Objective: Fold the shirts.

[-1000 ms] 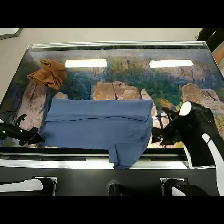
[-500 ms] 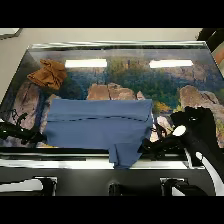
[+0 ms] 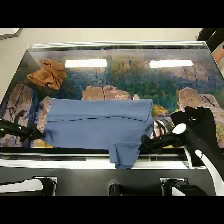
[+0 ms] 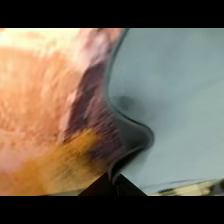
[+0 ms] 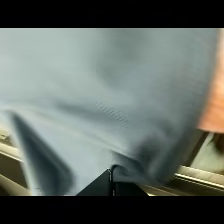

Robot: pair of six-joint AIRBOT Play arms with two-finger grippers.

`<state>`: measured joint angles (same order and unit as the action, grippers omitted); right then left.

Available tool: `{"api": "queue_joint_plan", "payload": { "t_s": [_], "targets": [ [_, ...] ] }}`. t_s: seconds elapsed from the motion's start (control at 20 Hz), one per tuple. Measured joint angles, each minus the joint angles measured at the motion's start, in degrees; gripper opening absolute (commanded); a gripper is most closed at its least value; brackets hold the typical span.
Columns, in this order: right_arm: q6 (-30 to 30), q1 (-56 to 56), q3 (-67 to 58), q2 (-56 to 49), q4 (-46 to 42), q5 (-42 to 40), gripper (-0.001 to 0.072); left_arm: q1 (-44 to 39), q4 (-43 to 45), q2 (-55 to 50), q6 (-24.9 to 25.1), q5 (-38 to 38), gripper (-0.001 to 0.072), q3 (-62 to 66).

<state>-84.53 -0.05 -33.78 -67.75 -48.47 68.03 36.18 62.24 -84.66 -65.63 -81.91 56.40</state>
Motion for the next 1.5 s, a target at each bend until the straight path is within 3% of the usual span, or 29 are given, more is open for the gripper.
{"api": "queue_joint_plan", "payload": {
  "t_s": [0.2,0.35,0.6,0.95,1.0,1.05,1.1,1.15,1.2,1.5],
  "targets": [
    [-5.7,-0.1,-17.8,-0.5,-11.8,1.9,0.0028,-3.1,-3.0,0.8,-3.0,0.3,0.002,9.3],
    [-8.5,-1.8,-31.4,-7.0,-16.9,1.9,0.0026,-7.8,-4.0,-1.4,-6.3,3.2,0.002,18.0],
    [-8.9,-4.0,-47.2,-22.9,-12.2,-2.2,0.0028,-13.9,-4.2,-12.8,-11.8,6.3,0.0022,32.6],
    [-8.0,-4.0,-53.0,-35.4,-5.9,-6.8,0.0035,-17.2,-4.2,-25.0,-14.2,5.6,0.0043,40.1],
    [-7.8,-4.1,-53.2,-35.8,-5.5,-7.0,0.013,-17.3,-4.1,-25.7,-14.3,5.4,0.0211,40.3],
    [-7.4,-4.3,-53.3,-35.9,-5.5,-6.9,0.0297,-17.3,-4.2,-26.2,-14.3,5.2,0.0468,40.6],
    [-7.2,-4.7,-53.4,-35.6,-5.7,-6.8,0.053,-17.2,-4.2,-26.5,-14.4,5.0,0.0564,41.0],
    [-6.9,-5.4,-53.5,-34.9,-6.3,-6.0,0.0639,-16.9,-4.3,-26.7,-14.4,4.2,0.0563,41.6],
    [-6.4,-6.4,-53.5,-34.0,-7.3,-5.0,0.0694,-16.2,-4.3,-26.7,-14.4,3.1,0.0562,42.4],
    [-3.3,-12.1,-52.2,-34.2,-12.9,8.4,0.0709,-12.9,-4.2,-22.5,-14.6,-1.4,0.0561,44.6]
  ]
}}
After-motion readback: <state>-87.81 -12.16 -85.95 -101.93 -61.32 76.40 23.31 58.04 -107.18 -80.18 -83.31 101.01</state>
